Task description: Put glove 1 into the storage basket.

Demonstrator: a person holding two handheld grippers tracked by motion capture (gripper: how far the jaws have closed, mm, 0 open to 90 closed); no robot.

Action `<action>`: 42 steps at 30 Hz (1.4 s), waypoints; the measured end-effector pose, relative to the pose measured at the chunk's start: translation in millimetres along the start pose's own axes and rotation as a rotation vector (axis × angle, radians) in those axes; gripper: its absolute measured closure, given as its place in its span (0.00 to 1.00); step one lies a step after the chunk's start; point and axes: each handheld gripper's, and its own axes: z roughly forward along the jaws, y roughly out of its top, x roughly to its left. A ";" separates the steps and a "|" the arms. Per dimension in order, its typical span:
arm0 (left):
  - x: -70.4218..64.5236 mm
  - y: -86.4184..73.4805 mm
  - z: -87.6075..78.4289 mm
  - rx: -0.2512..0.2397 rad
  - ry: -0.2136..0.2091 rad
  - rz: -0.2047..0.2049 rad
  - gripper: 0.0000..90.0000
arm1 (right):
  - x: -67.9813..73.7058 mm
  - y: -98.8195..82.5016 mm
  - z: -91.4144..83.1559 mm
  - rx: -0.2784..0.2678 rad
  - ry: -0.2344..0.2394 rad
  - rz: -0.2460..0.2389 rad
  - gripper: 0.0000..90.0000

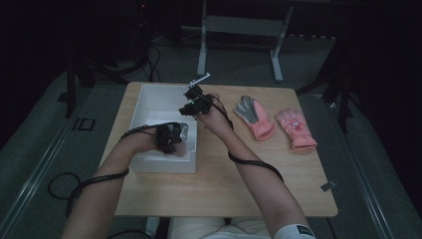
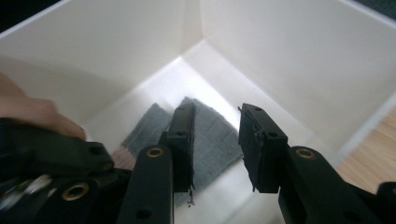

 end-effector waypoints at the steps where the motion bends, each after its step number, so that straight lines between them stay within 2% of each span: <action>1: 0.9 -0.1 0.0 0.002 -0.011 0.001 0.77 | -1.7 -0.7 -4.3 -0.008 0.006 0.006 0.71; 3: 2.0 -0.3 -1.7 0.007 -0.004 0.005 0.74 | -4.8 -2.0 -12.9 -0.027 0.015 0.013 0.69; 6: 2.5 0.1 -4.1 0.007 -0.017 0.002 0.66 | -6.0 -4.7 -27.2 -0.049 0.021 0.004 0.66; 7: 1.7 0.2 -4.7 0.005 -0.022 -0.017 0.65 | -6.0 -5.7 -30.4 -0.056 0.027 0.001 0.65; 9: 1.1 0.2 -7.0 0.004 -0.013 -0.027 0.60 | -5.0 -8.5 -39.1 -0.069 0.034 -0.005 0.62; 10: 0.6 -0.2 -9.1 -0.004 -0.005 -0.043 0.56 | -4.0 -10.2 -43.5 -0.075 0.037 -0.010 0.61; 13: 0.4 -2.5 -19.1 -0.035 0.014 -0.077 0.53 | -2.2 -16.3 -56.2 -0.097 0.043 -0.024 0.58; 17: 2.5 -6.3 -37.3 -0.083 0.051 -0.128 0.53 | -3.6 -25.5 -71.8 -0.123 0.042 -0.029 0.55; 21: 2.7 -5.9 -56.8 -0.152 0.042 -0.184 0.53 | -7.8 -36.9 -86.4 -0.138 0.040 -0.028 0.54; 29: 3.3 1.7 -82.5 -0.231 0.052 -0.235 0.56 | -15.6 -57.2 -110.7 -0.146 0.010 -0.040 0.52; 35: 1.4 15.1 -96.6 -0.338 0.041 -0.277 0.57 | -27.5 -74.3 -125.4 -0.153 -0.021 -0.033 0.51; 37: -0.7 21.9 -99.4 -0.372 0.032 -0.279 0.57 | -31.5 -78.9 -128.7 -0.155 -0.029 -0.033 0.51; 42: -7.6 41.9 -101.5 -0.411 0.039 -0.287 0.57 | -41.6 -90.2 -138.6 -0.168 -0.053 -0.028 0.51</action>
